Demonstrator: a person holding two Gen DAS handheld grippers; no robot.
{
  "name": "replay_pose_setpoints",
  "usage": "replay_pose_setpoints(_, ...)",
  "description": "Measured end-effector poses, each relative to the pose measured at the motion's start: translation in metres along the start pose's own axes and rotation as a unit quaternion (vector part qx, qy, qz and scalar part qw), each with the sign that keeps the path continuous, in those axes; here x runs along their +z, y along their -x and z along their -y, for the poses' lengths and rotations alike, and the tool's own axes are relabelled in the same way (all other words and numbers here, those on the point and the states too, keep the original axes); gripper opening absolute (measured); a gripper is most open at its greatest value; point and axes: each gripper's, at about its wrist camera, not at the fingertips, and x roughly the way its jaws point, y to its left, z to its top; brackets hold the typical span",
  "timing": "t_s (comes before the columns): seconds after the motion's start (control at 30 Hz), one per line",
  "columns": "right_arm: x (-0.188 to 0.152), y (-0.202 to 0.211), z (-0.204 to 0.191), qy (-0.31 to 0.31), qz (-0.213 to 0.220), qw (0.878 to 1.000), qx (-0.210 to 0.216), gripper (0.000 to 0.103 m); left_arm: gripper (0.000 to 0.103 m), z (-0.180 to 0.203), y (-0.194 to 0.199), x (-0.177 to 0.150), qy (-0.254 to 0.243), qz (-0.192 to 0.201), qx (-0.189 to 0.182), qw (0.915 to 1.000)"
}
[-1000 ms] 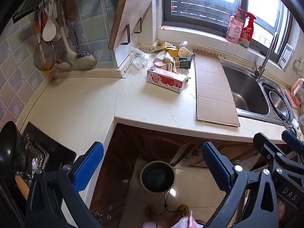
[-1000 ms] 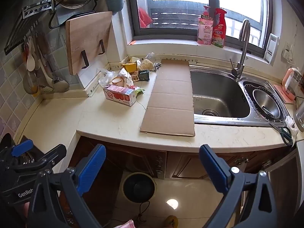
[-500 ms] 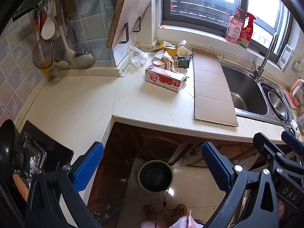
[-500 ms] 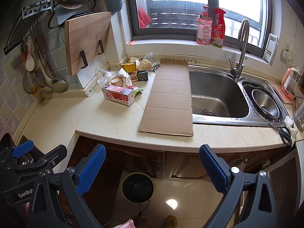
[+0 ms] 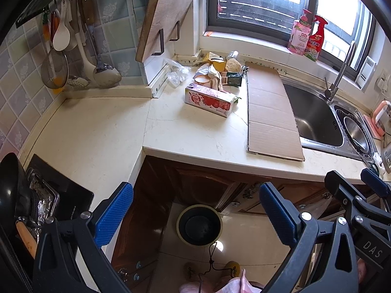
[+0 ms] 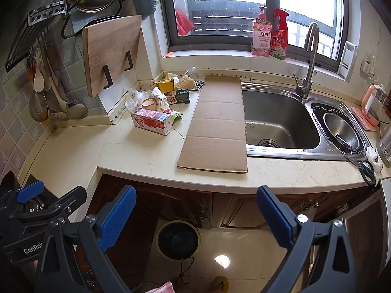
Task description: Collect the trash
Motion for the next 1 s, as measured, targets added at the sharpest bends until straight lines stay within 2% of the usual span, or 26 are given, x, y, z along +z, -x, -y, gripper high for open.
replay_pose_setpoints(1.0,-0.0055,0.0027,-0.0008,0.000,-0.003,1.000,-0.001,0.099,0.101,0.0025,0.0023,-0.0077,0.004,-0.004,-0.002,1.0000)
